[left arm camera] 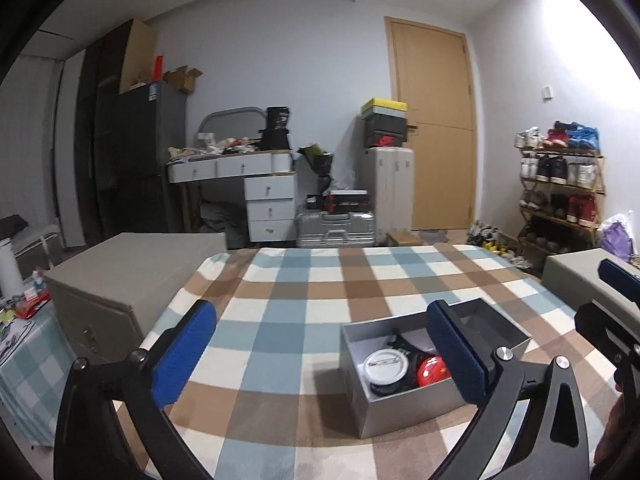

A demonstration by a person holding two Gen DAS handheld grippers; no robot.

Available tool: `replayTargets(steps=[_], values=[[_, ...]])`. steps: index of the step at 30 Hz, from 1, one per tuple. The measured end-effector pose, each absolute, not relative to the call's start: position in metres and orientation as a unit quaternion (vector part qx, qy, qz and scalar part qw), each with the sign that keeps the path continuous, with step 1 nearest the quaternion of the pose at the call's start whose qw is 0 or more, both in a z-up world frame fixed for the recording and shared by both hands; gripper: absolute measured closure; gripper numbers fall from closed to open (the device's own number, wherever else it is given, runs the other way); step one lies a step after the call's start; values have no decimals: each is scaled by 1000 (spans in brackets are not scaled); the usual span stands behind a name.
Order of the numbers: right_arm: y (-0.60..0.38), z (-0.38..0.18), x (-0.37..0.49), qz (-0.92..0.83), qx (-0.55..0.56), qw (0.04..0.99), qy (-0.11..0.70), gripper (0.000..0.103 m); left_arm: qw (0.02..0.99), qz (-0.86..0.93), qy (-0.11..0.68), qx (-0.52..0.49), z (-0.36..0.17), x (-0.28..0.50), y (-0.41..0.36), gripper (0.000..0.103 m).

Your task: Organize jewelry

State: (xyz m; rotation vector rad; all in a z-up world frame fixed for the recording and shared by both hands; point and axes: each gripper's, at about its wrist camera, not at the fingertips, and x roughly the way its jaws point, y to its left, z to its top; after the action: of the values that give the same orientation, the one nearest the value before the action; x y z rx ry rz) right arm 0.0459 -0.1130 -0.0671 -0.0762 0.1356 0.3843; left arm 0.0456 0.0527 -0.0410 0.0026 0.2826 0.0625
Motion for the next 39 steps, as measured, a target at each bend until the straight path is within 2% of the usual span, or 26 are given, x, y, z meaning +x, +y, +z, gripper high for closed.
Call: replayTargets(steps=[12,17,39], values=[[-121,-78,54,170,-19,981,92,0,990,24,141,2,-51,43,54,1],[-112,-85,69,157,-40,977,135,0,988,11,153,-5,-55,42,55,1],[-118,-85,66,158,-39,977,136,0,988,-2,157,-1,-53,36,48,1]])
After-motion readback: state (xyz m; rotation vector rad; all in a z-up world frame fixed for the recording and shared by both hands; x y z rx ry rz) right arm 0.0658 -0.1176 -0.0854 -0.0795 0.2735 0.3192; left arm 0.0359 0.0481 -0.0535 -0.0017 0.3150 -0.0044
